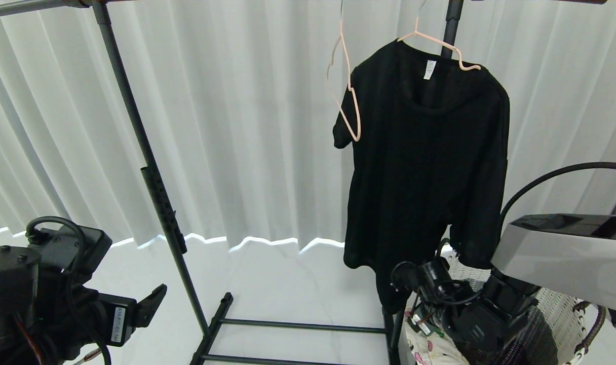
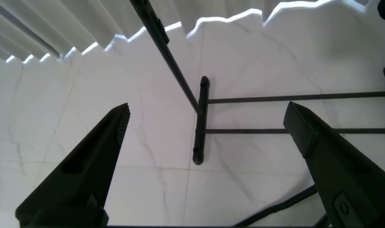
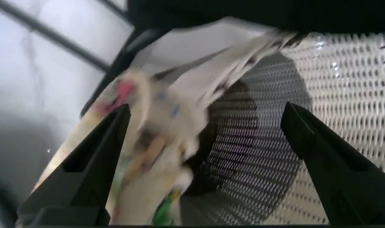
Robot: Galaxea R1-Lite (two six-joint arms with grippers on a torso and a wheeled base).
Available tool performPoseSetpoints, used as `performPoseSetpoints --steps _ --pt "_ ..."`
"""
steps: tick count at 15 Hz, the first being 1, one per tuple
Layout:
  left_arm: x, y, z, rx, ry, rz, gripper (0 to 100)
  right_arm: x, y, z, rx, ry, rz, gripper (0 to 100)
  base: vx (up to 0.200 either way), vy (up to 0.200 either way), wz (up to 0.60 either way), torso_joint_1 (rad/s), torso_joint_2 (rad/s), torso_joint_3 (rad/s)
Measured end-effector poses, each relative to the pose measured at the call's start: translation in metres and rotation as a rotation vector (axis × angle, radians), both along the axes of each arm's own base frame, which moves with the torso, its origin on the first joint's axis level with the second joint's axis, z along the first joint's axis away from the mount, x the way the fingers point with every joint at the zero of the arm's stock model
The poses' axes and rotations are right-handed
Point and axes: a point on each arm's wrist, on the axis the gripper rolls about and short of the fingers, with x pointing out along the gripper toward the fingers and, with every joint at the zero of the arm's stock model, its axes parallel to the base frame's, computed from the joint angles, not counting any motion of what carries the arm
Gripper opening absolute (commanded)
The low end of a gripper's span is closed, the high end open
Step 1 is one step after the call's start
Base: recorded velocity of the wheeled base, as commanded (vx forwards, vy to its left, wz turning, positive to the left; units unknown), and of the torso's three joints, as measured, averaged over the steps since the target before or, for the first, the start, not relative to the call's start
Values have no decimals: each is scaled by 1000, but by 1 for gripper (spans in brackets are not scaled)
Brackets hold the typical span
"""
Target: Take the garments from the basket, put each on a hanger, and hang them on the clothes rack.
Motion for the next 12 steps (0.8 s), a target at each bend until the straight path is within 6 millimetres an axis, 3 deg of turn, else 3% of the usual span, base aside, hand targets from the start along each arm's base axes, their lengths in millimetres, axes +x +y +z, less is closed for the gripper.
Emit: performPoseSetpoints --steps 1,8,12 --pt "0 0 0 0 1 -1 100 4 1 -2 11 -21 0 0 0 0 0 0 0 0" --pt "-2 0 -3 3 11 0 100 5 4 -5 7 -33 19 0 0 0 0 0 0 0" --pt "-2 0 -3 2 10 0 100 -21 6 8 4 -17 70 0 0 0 0 0 0 0"
